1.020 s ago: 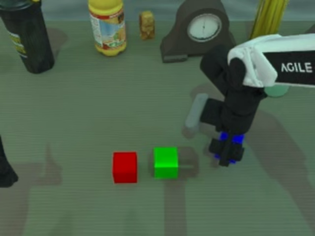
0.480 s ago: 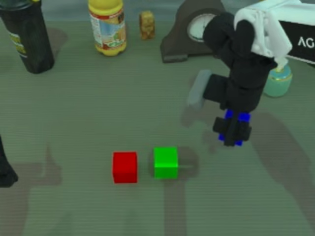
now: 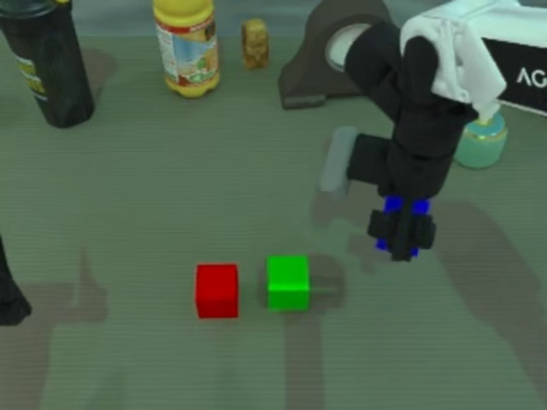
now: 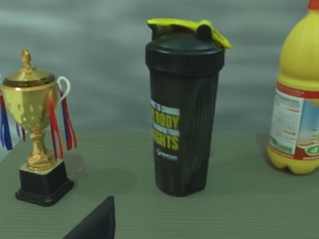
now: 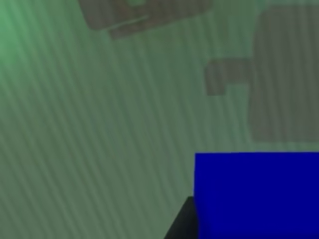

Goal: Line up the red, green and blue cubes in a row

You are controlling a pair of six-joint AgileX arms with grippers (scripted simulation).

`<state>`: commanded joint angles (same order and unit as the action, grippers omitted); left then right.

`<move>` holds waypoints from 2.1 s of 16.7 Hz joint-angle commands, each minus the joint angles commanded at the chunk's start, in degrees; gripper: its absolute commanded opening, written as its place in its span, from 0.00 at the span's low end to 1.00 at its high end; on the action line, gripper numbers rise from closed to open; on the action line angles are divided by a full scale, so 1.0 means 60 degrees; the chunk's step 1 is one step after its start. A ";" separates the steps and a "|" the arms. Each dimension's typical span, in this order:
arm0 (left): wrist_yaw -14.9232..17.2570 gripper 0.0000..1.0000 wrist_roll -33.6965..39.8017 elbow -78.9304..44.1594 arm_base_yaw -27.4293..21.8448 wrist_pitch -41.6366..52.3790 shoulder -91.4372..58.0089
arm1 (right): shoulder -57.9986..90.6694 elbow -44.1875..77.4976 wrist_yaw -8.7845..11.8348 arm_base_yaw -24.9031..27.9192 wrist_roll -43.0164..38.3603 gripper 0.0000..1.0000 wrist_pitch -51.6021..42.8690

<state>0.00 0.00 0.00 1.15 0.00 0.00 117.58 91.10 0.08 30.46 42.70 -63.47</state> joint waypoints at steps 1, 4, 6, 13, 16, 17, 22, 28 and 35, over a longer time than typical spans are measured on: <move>0.0000 1.00 0.0000 0.0000 0.0000 0.0000 0.0000 | -0.0128 -0.0089 0.0002 0.0136 0.0287 0.00 -0.0040; 0.0000 1.00 0.0000 0.0000 0.0000 0.0000 0.0000 | -0.0542 -0.0381 0.0011 0.0584 0.1208 0.00 -0.0168; 0.0000 1.00 0.0000 0.0000 0.0000 0.0000 0.0000 | -0.0758 -0.0527 0.0016 0.0813 0.1677 0.00 -0.0226; 0.0000 1.00 0.0000 0.0000 0.0000 0.0000 0.0000 | -0.0739 -0.0663 0.0017 0.0847 0.1784 0.00 -0.0067; 0.0000 1.00 0.0000 0.0000 0.0000 0.0000 0.0000 | -0.0484 -0.1262 0.0014 0.0861 0.1785 0.00 0.0810; 0.0000 1.00 0.0000 0.0000 0.0000 0.0000 0.0000 | -0.0374 -0.1509 0.0014 0.0861 0.1780 0.00 0.1188; 0.0000 1.00 0.0000 0.0000 0.0000 0.0000 0.0000 | -0.0048 -0.2225 0.0012 0.0884 0.1790 0.00 0.2190; 0.0000 1.00 0.0000 0.0000 0.0000 0.0000 0.0000 | -0.0048 -0.2225 0.0012 0.0884 0.1790 0.23 0.2190; 0.0000 1.00 0.0000 0.0000 0.0000 0.0000 0.0000 | -0.0048 -0.2225 0.0012 0.0884 0.1790 0.75 0.2190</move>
<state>0.00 0.00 0.00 1.15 0.00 0.00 117.29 77.75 0.15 35.76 53.44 -50.33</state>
